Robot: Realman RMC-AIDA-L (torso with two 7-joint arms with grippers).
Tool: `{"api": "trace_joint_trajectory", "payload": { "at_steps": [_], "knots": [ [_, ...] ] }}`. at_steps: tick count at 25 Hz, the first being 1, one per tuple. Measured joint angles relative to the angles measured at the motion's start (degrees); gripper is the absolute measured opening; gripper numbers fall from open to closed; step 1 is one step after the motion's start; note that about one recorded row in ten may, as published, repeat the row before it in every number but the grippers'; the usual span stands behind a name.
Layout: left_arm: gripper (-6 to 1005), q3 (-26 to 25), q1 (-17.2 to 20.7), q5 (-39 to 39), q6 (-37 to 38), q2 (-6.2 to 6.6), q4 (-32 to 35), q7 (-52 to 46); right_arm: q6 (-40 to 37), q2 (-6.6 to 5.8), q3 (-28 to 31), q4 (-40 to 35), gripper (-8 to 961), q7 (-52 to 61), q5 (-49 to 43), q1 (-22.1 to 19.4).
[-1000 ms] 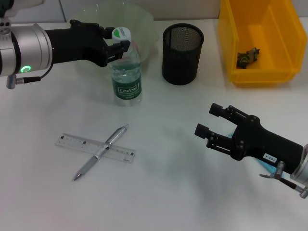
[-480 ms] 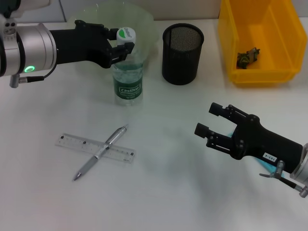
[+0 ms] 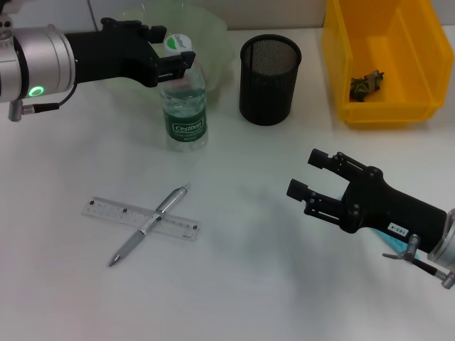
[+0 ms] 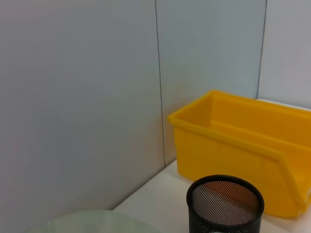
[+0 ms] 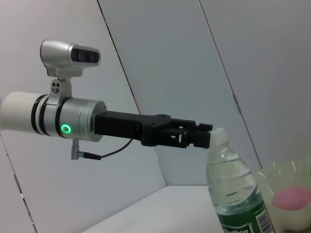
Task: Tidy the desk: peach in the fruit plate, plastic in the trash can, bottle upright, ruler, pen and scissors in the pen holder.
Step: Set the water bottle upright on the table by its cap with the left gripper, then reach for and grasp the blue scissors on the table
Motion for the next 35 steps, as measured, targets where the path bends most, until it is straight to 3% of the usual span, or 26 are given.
{"api": "trace_joint_trajectory", "payload": {
  "at_steps": [9, 19, 25, 26, 27, 28, 30, 32, 35],
  "knots": [
    [728, -2.04, 0.48, -4.03, 0.11, 0.06, -0.16, 1.27, 0.72, -0.04, -0.07, 0.00, 818, 0.00, 0.00, 0.22],
    [737, -4.92, 2.39, -14.41, 1.68, 0.13, -1.44, 7.05, 0.85, 0.02, 0.05, 0.00, 817, 0.00, -0.01, 0.18],
    [735, -6.32, 2.30, -15.88, 3.38, 0.17, -2.25, 7.72, 0.86, 0.04, 0.03, 0.00, 817, 0.00, -0.01, 0.21],
    [735, -11.01, 1.96, -22.83, 10.52, 0.18, -6.37, 13.14, 0.86, 0.04, 0.05, 0.00, 817, 0.00, -0.01, 0.21],
    [734, -11.01, 1.96, -22.83, 10.52, 0.18, -6.37, 13.14, 0.86, 0.05, 0.07, 0.00, 817, 0.00, -0.01, 0.20],
    [734, -13.74, 2.19, -29.42, 16.17, 0.18, -10.82, 19.63, 0.86, 0.05, 0.07, 0.00, 817, -0.01, -0.01, 0.21],
    [733, -13.74, 2.19, -29.42, 16.17, 0.18, -10.82, 19.63, 0.86, 0.05, 0.03, 0.00, 816, -0.01, -0.01, 0.20],
    [733, -17.32, 2.16, -36.29, 25.69, 0.18, -19.11, 29.65, 0.86, 0.05, 0.00, 0.00, 816, -0.01, -0.01, 0.20],
    [732, -18.34, 1.94, -37.48, 30.50, 0.21, -23.43, 34.04, 0.85, 0.05, -0.04, 0.00, 816, 0.00, -0.01, 0.18]
  ]
}}
